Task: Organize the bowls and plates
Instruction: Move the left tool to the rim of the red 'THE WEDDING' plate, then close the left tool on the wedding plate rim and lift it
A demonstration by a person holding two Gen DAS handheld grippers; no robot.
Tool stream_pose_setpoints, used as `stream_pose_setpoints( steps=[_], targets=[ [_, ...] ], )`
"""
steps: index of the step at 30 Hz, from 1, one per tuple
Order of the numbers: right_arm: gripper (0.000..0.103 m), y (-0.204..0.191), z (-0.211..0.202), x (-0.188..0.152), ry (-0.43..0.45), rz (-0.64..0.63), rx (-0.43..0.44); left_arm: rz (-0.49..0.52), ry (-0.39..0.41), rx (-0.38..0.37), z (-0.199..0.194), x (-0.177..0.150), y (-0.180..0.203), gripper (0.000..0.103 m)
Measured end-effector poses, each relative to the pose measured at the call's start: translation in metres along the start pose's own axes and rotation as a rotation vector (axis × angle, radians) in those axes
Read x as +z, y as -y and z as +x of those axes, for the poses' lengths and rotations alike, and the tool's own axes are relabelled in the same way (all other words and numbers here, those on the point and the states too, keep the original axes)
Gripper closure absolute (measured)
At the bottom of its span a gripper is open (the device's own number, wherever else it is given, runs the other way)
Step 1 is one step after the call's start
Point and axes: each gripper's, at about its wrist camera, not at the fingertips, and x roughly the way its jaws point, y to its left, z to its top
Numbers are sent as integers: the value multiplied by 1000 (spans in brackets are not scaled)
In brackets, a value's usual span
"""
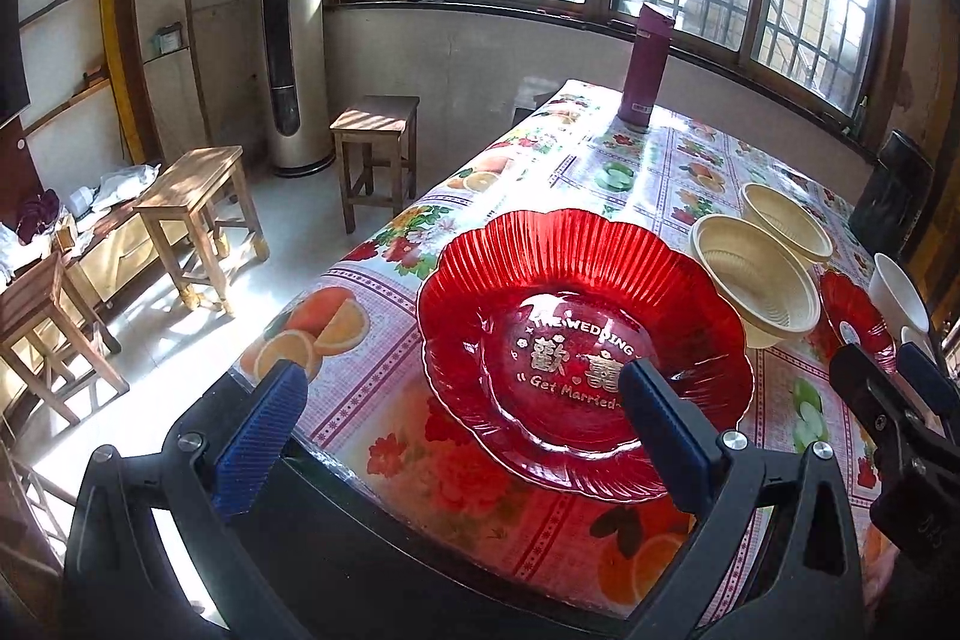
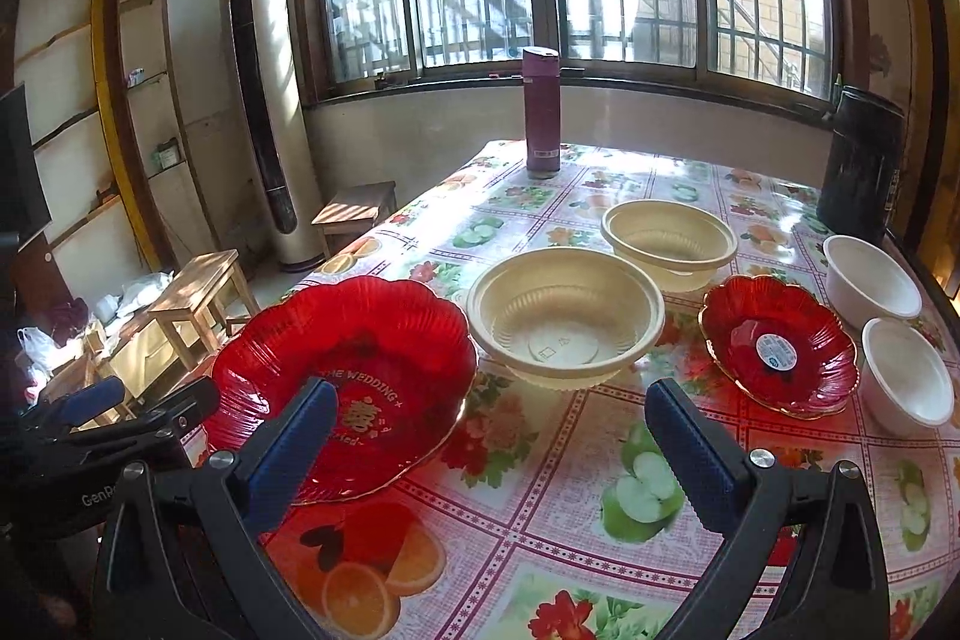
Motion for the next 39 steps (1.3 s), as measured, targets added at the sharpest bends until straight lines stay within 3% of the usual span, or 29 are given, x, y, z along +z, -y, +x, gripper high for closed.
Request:
stream_pose_setpoints(
  steps=[18, 25, 34, 39],
  targets=[
    [0, 1, 27, 1, -57, 36, 34, -3, -46, 33, 20, 1, -7, 0],
    [0, 5, 44, 1, -94, 62, 39, -22, -102, 27, 35, 3, -14, 0],
    [1, 2, 74, -2, -176, 78, 64, -54, -152, 55, 53, 5, -22, 0],
    [8, -2, 96, -6, -241, 83, 72, -29, -184, 63, 66, 1, -15, 0]
  ],
)
